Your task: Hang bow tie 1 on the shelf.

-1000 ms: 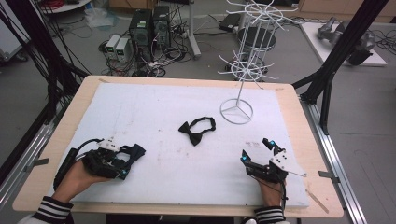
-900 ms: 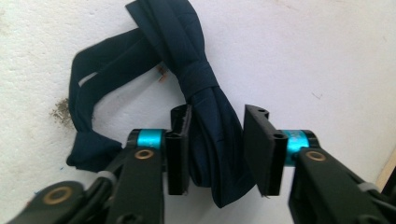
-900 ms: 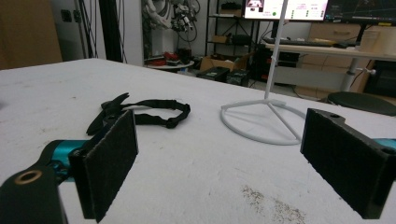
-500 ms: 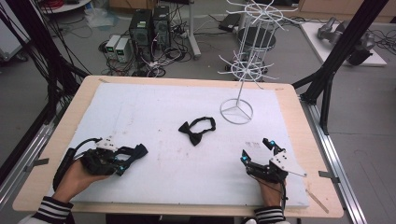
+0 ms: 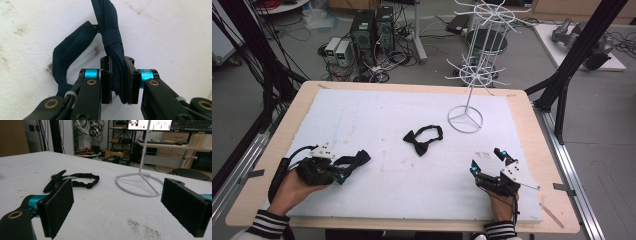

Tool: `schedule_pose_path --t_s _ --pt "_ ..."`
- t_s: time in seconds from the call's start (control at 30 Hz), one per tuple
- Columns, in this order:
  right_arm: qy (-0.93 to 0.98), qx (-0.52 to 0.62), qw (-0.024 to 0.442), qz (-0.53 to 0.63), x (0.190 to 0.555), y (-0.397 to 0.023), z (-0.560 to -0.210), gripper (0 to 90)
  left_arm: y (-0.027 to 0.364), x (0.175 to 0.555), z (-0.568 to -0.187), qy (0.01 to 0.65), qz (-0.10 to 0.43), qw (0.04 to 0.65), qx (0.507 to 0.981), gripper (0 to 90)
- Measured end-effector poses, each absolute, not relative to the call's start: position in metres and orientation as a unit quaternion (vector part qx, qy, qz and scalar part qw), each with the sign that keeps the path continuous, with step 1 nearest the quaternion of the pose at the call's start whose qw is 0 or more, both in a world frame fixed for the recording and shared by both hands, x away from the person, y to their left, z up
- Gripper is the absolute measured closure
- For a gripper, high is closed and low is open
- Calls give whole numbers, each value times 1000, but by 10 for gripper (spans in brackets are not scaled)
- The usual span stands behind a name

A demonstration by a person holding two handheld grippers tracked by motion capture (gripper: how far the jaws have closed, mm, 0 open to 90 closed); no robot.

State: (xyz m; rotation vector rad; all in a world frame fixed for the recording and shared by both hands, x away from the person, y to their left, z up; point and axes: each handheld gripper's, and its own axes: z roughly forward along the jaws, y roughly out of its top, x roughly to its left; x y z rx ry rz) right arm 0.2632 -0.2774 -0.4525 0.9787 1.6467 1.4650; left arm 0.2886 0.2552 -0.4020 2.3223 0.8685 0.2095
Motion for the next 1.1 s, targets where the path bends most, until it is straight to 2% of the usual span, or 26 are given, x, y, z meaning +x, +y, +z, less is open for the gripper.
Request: schedule_pose_path --t_s 0.77,1.1 --pt "651 370 340 569 268 -278 -448 104 260 299 -385 295 106 399 862 779" --pt "671 348 307 579 270 -281 -432 105 261 308 -380 279 102 438 849 776"
